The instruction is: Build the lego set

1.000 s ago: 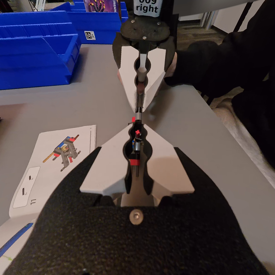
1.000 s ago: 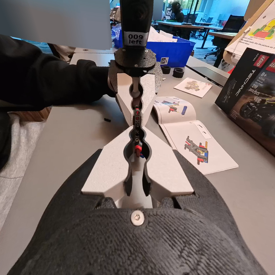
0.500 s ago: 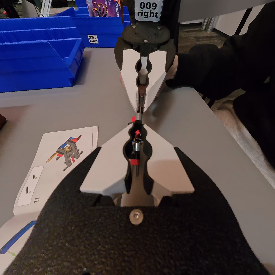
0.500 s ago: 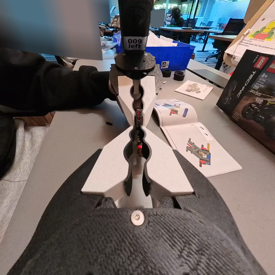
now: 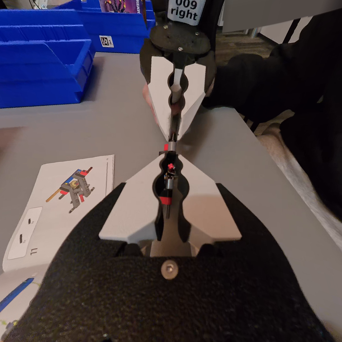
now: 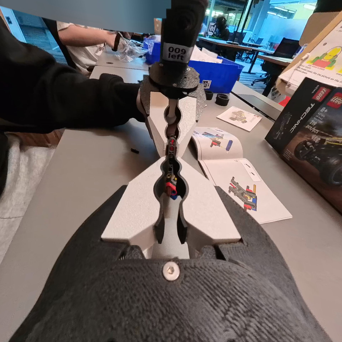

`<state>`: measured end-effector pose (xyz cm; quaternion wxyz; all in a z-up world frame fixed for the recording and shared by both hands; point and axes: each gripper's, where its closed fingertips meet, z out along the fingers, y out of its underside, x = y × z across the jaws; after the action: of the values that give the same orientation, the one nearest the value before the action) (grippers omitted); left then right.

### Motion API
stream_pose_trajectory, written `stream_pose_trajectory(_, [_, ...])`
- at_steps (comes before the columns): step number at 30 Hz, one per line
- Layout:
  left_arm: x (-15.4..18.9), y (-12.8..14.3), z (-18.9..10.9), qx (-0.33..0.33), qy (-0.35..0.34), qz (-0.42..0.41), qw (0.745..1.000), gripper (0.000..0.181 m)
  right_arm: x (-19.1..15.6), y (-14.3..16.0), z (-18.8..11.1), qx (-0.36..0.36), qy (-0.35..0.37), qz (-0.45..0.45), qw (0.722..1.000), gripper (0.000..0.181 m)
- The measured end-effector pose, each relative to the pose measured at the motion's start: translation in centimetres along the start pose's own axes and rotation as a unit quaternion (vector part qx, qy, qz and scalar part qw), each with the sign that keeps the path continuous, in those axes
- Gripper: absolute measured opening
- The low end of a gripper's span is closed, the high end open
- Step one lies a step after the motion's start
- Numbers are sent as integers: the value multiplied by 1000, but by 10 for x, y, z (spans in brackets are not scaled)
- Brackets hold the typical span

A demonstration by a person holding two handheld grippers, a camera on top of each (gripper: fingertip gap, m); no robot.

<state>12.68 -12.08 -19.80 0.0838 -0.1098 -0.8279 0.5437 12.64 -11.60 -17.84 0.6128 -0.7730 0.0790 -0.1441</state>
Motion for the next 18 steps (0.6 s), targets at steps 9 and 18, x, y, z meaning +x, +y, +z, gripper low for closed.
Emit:
stream_pose_trajectory(9, [-2, 12, 3, -47, -13, -3, 999, 4, -1, 10, 4, -47, 37, -115, 992, 3])
stream_pose_trajectory(18, [-5, 12, 0, -35, -13, -17, 999, 4, 4, 11, 5, -43, 7, 21, 999, 2])
